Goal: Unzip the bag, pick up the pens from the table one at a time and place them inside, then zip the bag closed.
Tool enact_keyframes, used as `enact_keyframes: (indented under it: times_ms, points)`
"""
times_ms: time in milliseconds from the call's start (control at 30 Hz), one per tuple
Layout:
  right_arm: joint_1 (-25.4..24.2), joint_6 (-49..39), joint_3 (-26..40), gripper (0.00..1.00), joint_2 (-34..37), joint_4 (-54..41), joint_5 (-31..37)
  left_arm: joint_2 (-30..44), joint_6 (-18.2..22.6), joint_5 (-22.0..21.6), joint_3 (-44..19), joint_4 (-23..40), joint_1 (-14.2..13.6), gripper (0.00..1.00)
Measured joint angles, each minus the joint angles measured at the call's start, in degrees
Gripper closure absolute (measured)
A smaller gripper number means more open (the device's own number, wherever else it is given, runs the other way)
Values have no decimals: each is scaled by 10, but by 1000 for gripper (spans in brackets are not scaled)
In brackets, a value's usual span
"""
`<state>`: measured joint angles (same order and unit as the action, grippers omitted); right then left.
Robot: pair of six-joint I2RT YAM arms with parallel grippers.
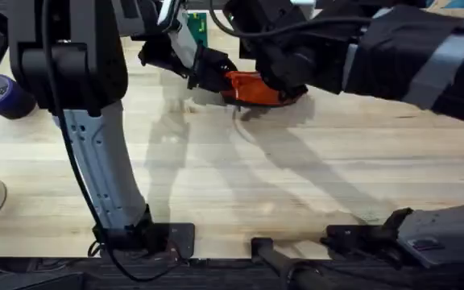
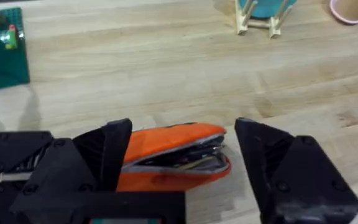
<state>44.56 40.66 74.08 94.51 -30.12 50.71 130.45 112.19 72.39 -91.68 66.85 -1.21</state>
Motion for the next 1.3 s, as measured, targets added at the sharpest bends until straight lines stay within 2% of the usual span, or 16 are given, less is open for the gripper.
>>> enact_keyframes:
  times_ms: [67,100,167,200,267,300,533,900,1100,1200,1300]
  points:
    - [0,0,0,5,0,0,-8,0,1,0,0,0,0,859]
    - [0,0,0,6,0,0,-10,0,1,0,0,0,0,802]
    - [0,0,0,6,0,0,-13,0,1,0,0,3,0,541]
    - [0,0,0,6,0,0,-15,0,1,0,0,4,0,365]
    - [0,0,0,5,0,-1,-17,0,1,0,0,5,0,76]
    - [0,0,0,5,0,-1,-17,0,0,0,0,6,0,26]
    - [0,0,0,5,0,-13,-21,0,1,-2,0,36,8,6]
    - [0,0,0,5,0,-18,-25,0,1,-1,-30,123,77,6]
    - [0,0,0,6,0,-19,-76,0,6,-3,-48,169,101,6]
    - [0,0,0,6,0,-19,-109,0,32,-4,-58,215,114,6]
    - [0,0,0,5,-1,-19,-140,0,49,-4,-64,230,130,6]
